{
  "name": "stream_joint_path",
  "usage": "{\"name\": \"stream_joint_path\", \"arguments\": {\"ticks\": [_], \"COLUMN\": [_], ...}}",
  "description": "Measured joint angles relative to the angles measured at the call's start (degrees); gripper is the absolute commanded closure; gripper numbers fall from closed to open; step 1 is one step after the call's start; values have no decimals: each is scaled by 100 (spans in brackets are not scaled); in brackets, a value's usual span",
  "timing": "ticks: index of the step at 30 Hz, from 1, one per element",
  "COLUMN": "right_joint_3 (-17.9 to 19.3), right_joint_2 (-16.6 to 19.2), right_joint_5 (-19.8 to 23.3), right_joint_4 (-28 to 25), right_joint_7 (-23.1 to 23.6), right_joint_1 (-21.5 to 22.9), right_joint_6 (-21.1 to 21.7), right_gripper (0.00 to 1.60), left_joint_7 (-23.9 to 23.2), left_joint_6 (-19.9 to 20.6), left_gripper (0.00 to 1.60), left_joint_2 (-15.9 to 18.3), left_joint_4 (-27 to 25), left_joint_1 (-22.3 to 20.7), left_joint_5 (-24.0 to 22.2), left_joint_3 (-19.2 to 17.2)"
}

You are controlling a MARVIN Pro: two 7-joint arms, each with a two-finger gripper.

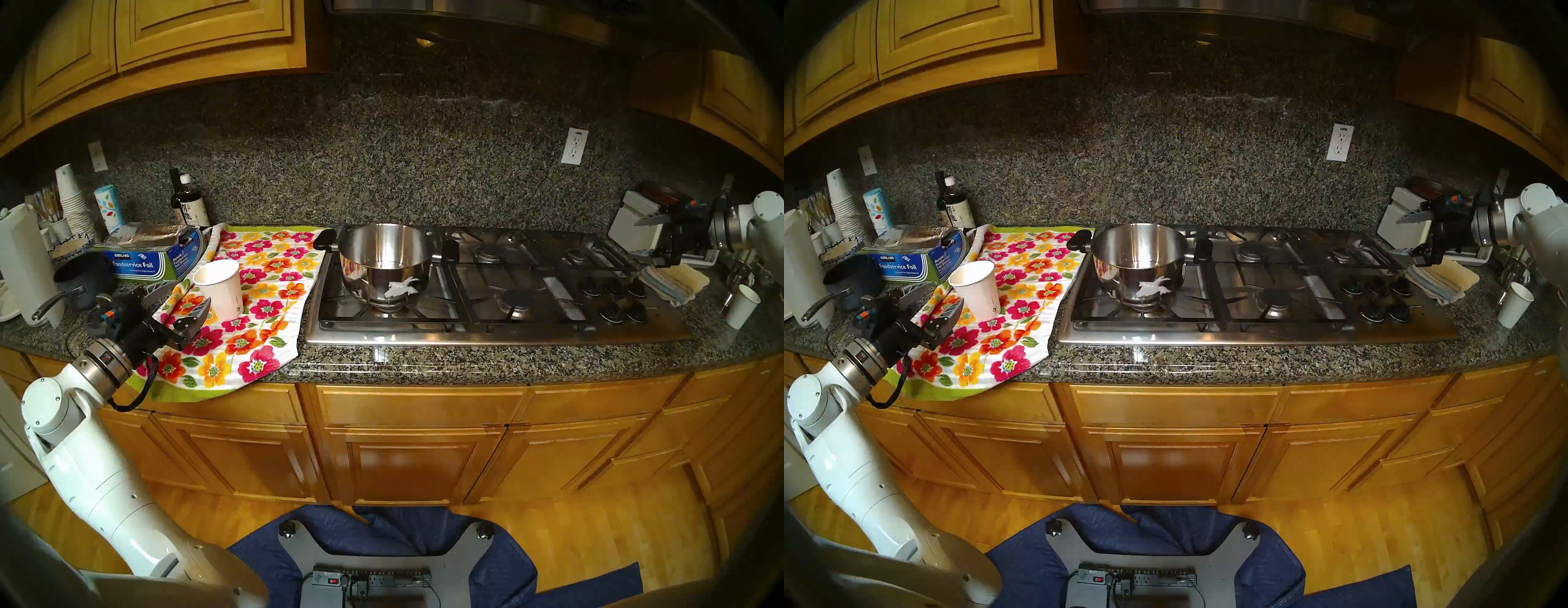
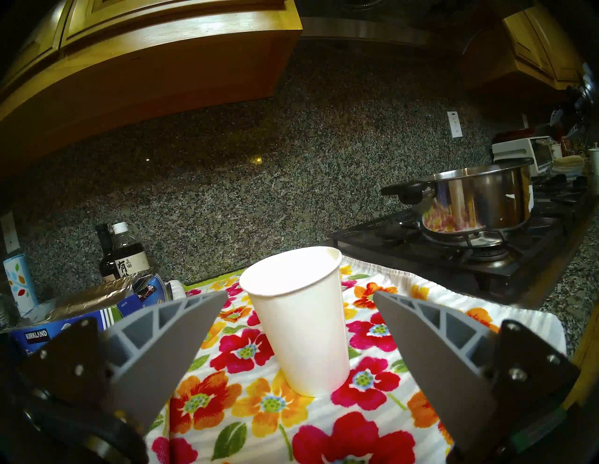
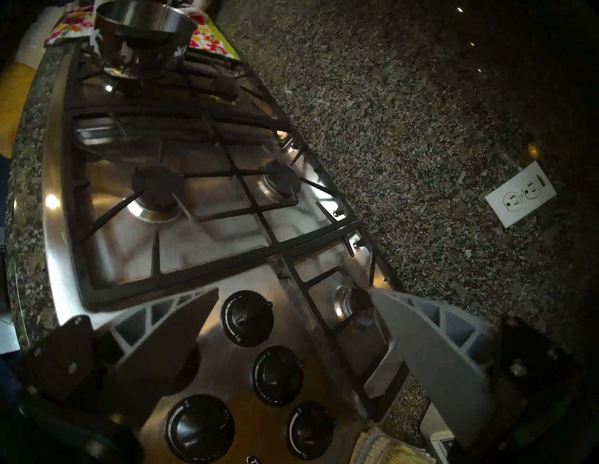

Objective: Pick up the water cup, pour water into the pot, turn on the stove

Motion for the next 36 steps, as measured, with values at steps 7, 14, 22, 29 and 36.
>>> {"name": "stream_joint_path", "arguments": {"ticks": [7,14,22,29,36], "right_joint_3": [18,-3,-49,-203,-271], "right_joint_2": [111,320,564,831,1182], "right_joint_5": [128,179,144,-220,-491], "right_joint_4": [-409,-840,-1432,-2092,-2814], "right_joint_7": [-46,-304,-867,-1372,-1936], "right_joint_1": [64,69,108,170,265], "right_joint_6": [722,1459,2069,2303,2701], "right_gripper": [0,0,0,0,0], "left_joint_7": [2,5,8,10,12], "left_joint_6": [-3,-7,-11,-13,-14], "left_gripper": [0,0,0,0,0], "left_joint_2": [1,2,3,4,5], "left_joint_4": [0,1,2,2,2], "left_joint_1": [0,1,1,1,1], "left_joint_5": [0,2,2,2,2], "left_joint_3": [2,5,7,8,9]}}
